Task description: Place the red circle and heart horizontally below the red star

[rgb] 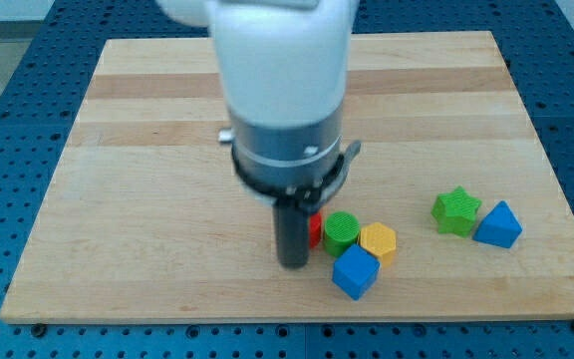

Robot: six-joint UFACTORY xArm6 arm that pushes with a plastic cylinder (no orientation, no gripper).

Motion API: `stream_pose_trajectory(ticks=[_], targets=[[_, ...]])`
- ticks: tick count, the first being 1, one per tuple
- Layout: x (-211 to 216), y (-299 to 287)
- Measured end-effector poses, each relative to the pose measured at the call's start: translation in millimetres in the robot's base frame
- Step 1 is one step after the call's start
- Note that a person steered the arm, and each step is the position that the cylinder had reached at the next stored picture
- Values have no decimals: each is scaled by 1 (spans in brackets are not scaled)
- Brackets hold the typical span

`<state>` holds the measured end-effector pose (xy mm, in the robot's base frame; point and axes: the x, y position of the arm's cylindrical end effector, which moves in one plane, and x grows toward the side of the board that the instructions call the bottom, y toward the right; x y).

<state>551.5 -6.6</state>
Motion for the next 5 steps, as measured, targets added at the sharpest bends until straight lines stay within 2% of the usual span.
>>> stream_pose_trajectory(ticks=[2, 3, 5], targets=[[-90, -51], [-79, -35], [-16, 30]])
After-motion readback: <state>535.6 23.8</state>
